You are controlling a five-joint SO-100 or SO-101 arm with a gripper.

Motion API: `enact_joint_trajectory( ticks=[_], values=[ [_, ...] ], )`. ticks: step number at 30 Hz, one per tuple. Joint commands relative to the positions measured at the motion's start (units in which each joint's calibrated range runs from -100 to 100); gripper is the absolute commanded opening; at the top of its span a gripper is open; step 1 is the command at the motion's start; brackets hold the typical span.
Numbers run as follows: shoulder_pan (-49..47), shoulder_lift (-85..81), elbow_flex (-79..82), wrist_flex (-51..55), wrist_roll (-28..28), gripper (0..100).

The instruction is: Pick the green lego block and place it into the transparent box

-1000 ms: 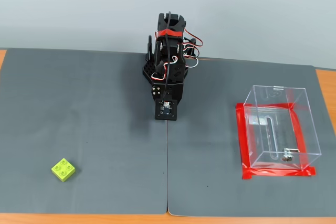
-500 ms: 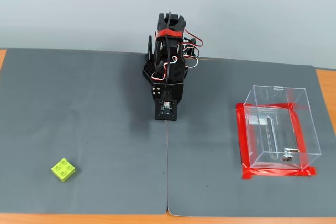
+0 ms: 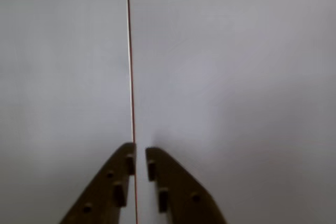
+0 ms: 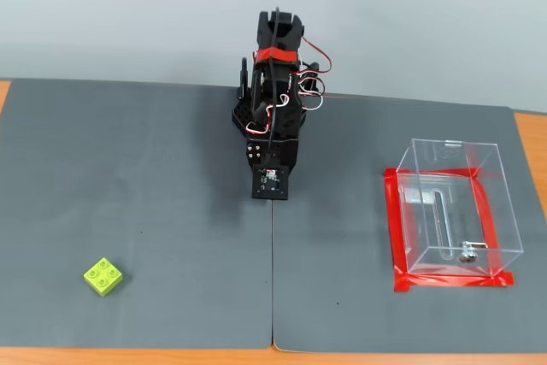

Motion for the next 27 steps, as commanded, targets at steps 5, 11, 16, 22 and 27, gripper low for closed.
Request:
enact_joint_trajectory(
  ticks=[5,11,16,22,27],
  values=[
    [0.51,17.52,-18.69,-2.37,-0.23,2],
    [0.51,29.65,-32.17,-1.94,-0.23,2],
    [0.59,38.12,-41.57,-2.03,0.08,2],
    [3.05,45.08,-51.71,-1.68,-0.18,2],
    [10.28,53.13,-60.30,-1.68,-0.23,3]
  ],
)
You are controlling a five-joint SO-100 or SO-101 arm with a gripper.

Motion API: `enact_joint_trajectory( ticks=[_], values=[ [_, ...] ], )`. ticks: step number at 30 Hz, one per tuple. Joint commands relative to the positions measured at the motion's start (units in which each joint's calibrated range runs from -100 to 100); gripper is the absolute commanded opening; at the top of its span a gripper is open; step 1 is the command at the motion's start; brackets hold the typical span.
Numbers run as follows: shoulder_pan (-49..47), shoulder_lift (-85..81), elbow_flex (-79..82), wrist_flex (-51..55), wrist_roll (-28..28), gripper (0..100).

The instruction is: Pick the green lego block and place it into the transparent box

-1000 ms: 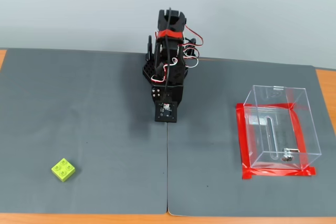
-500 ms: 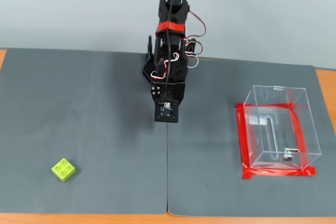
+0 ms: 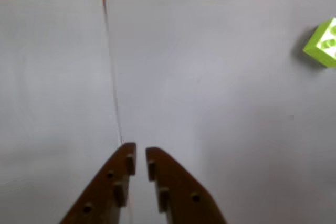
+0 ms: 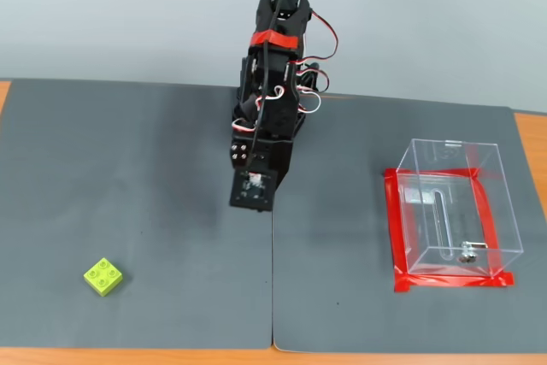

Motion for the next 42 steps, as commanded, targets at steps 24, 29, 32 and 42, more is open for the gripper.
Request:
enact_joint_trajectory(
  ticks=[24,29,32,42],
  values=[
    [24.91,32.34,-32.46,-6.98,0.08,3],
    [24.23,36.75,-33.01,-11.93,0.34,3],
    [23.34,39.03,-33.01,-15.05,0.34,3],
    [22.07,44.29,-33.28,-21.47,0.39,6]
  ],
)
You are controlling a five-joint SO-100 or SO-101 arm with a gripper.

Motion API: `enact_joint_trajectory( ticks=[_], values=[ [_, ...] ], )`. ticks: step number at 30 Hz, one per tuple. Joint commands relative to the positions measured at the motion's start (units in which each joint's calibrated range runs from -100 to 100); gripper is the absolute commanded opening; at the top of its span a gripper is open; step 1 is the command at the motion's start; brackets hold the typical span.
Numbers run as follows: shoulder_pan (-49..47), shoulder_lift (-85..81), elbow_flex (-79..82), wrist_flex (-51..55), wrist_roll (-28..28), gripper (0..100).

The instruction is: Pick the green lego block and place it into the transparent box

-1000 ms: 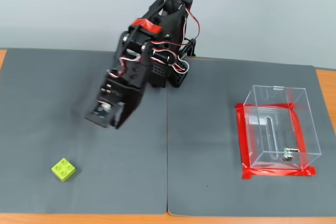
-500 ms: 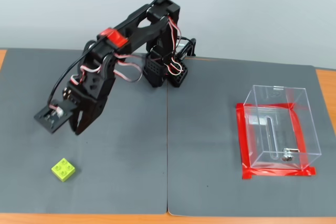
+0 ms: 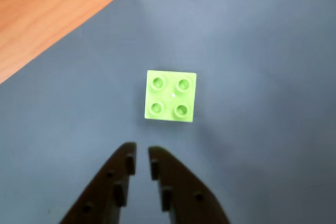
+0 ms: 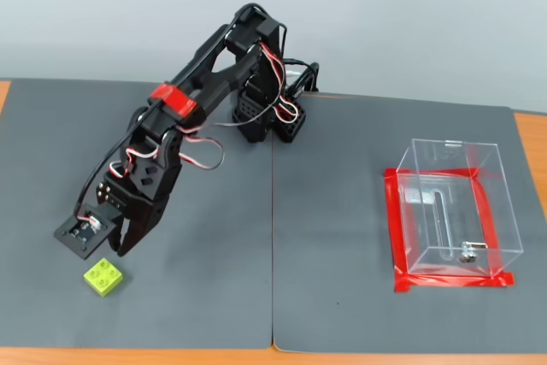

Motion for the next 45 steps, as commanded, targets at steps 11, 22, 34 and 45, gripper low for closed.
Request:
enact_joint_trajectory(
  ticks=[11,22,34,45],
  values=[
    [-1.23,3.84,-3.46,-2.05,0.10,32],
    [-1.15,7.66,-3.46,-7.43,0.00,33],
    [-1.30,12.15,-3.46,-13.94,0.05,33],
    [-0.85,17.15,-8.08,-14.29,0.10,33]
  ],
)
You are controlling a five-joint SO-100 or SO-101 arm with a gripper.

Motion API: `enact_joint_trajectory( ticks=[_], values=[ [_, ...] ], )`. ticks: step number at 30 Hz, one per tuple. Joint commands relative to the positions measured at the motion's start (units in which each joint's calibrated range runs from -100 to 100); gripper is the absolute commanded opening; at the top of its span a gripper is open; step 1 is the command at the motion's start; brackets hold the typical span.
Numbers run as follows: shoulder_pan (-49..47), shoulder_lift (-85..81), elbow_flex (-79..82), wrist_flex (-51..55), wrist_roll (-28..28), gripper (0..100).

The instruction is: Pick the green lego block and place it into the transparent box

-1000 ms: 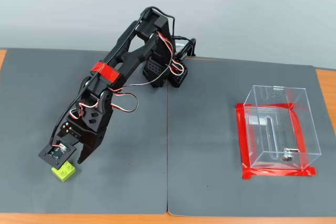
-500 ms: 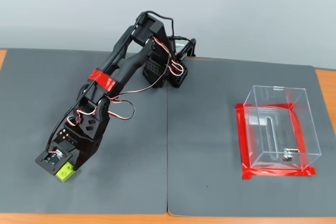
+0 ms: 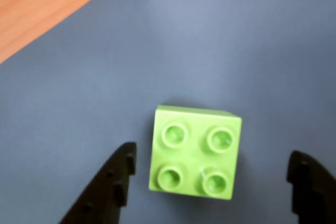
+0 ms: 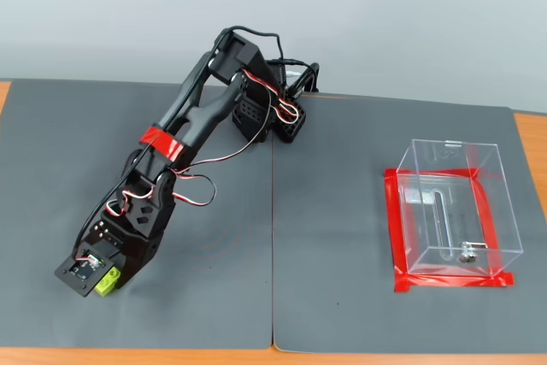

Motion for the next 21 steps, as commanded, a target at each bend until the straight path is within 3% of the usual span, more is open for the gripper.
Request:
enact_joint_trajectory(
  ticks=[1,21],
  values=[
    [0.03,0.41,-4.76,-0.84,0.00,33],
    [0.11,1.94,-4.94,0.03,0.57,32]
  ],
)
